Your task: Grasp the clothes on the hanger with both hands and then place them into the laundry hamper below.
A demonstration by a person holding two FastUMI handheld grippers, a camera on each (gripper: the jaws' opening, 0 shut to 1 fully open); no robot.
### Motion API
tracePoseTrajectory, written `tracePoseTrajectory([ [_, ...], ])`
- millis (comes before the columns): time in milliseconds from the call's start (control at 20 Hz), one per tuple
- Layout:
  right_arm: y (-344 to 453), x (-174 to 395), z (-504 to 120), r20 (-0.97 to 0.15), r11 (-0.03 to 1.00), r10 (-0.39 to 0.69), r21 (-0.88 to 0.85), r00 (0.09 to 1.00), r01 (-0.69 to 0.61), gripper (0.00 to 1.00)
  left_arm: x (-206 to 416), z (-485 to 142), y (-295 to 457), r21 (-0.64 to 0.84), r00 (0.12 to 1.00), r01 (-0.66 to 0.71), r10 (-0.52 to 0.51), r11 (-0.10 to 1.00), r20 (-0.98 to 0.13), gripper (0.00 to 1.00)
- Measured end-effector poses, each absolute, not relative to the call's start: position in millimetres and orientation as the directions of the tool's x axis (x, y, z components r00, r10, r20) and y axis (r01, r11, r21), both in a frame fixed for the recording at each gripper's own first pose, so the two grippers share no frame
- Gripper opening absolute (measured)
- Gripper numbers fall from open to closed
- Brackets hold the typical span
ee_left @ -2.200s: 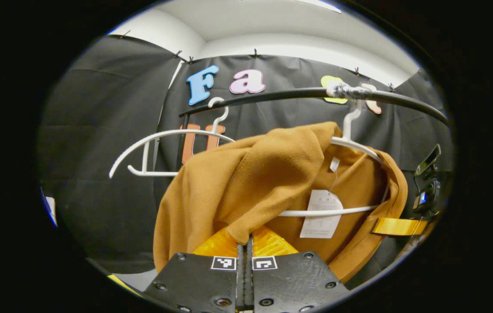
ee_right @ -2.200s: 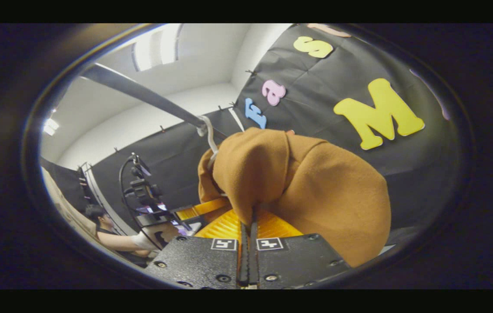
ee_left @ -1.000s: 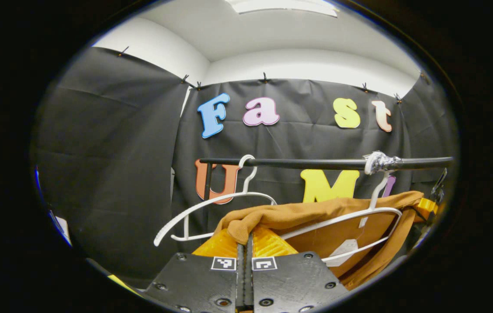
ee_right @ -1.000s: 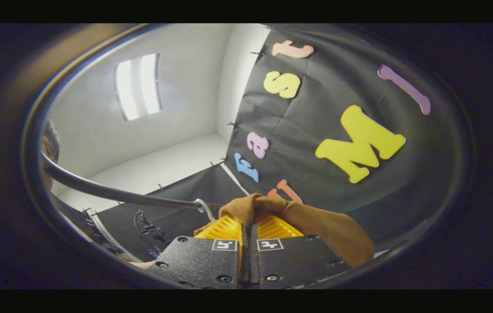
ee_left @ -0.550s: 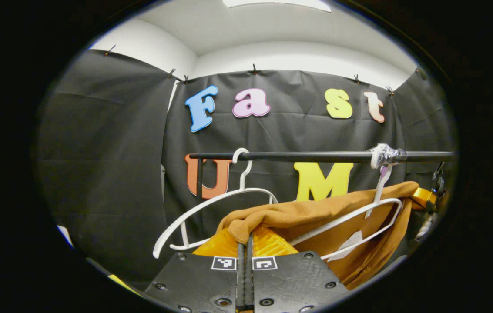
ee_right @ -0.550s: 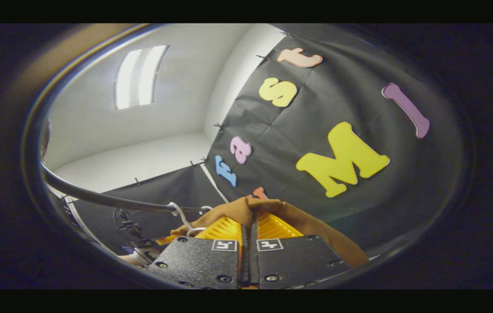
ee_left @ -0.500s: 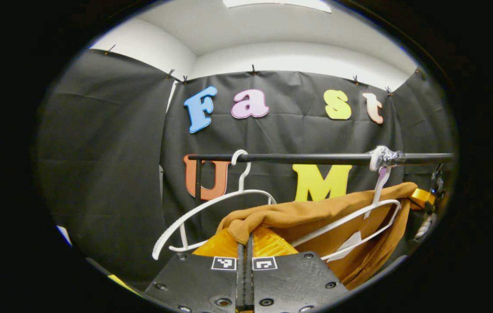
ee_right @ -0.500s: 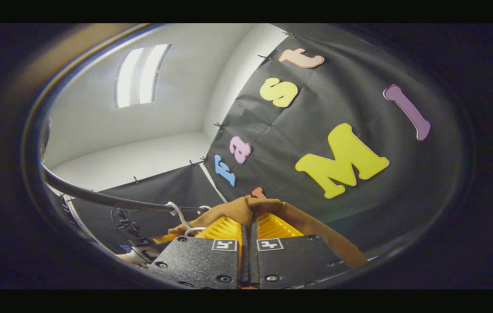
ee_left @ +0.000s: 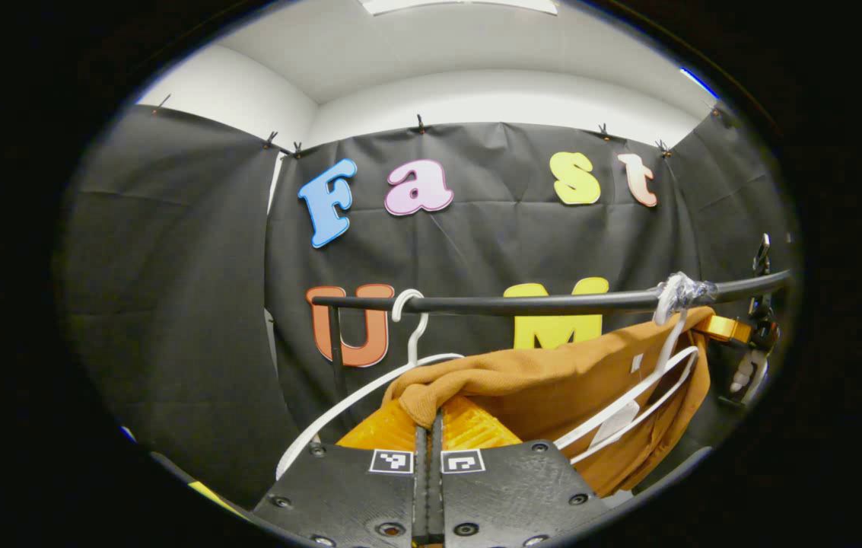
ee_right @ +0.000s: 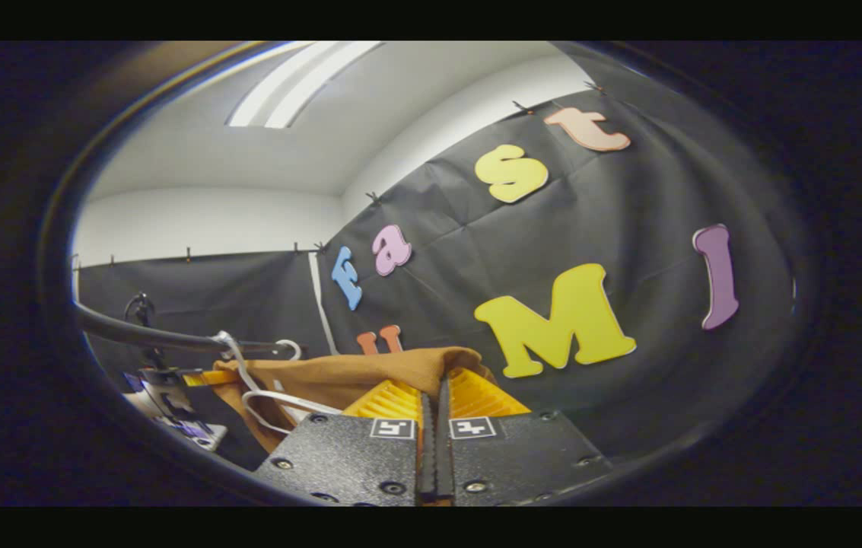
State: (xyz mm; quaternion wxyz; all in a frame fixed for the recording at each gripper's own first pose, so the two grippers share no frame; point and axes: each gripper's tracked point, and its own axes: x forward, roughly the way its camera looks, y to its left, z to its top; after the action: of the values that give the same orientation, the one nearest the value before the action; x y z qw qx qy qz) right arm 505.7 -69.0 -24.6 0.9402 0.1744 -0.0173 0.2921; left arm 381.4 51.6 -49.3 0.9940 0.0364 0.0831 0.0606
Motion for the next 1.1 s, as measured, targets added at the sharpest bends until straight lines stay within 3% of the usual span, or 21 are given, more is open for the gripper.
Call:
tracePoseTrajectory([
  [150, -80.4, 524.2, -32.4, 0.073, 0.849, 0.471, 0.234, 0.879, -0.474, 0.04, 384.2, -62.4, 60.9, 0.09, 0.973, -0.108, 0.124, 0.99, -0.197, 0.03],
  [200, -80.1, 526.9, -34.8, 0.057, 0.859, 0.462, 0.222, 0.885, -0.462, 0.03, 384.4, -66.9, 61.6, 0.092, 0.971, -0.103, 0.12, 0.99, -0.208, 0.0],
  [400, -80.7, 532.2, -53.8, -0.01, 0.869, 0.46, 0.211, 0.888, -0.448, 0.03, 385.7, -82.4, 53.3, 0.087, 0.968, -0.086, 0.104, 0.993, -0.228, 0.03],
  [650, -57.1, 539.0, -86.9, -0.055, 0.737, 0.597, 0.43, 0.8, -0.521, 0.04, 383.4, -102.0, 59.0, 0.046, 0.964, -0.065, 0.074, 0.997, -0.256, 0.0],
  [700, -52.4, 542.1, -90.4, -0.047, 0.708, 0.621, 0.461, 0.783, -0.534, 0.04, 386.2, -104.8, 61.7, 0.037, 0.964, -0.064, 0.071, 0.997, -0.257, 0.03],
  [850, -39.0, 542.5, -95.9, -0.003, 0.604, 0.693, 0.55, 0.721, -0.577, 0.04, 381.6, -118.4, 71.0, 0.016, 0.966, -0.077, 0.079, 0.997, -0.247, 0.0],
  [900, -38.4, 544.5, -103.5, 0.001, 0.581, 0.704, 0.574, 0.71, -0.577, 0.04, 381.0, -122.7, 73.4, 0.016, 0.967, -0.077, 0.079, 0.997, -0.244, 0.04],
  [1100, -38.7, 557.3, -138.1, -0.044, 0.556, 0.703, 0.656, 0.71, -0.511, 0.03, 374.5, -149.1, 65.6, -0.023, 0.96, -0.068, 0.059, 0.997, -0.275, 0.0],
])
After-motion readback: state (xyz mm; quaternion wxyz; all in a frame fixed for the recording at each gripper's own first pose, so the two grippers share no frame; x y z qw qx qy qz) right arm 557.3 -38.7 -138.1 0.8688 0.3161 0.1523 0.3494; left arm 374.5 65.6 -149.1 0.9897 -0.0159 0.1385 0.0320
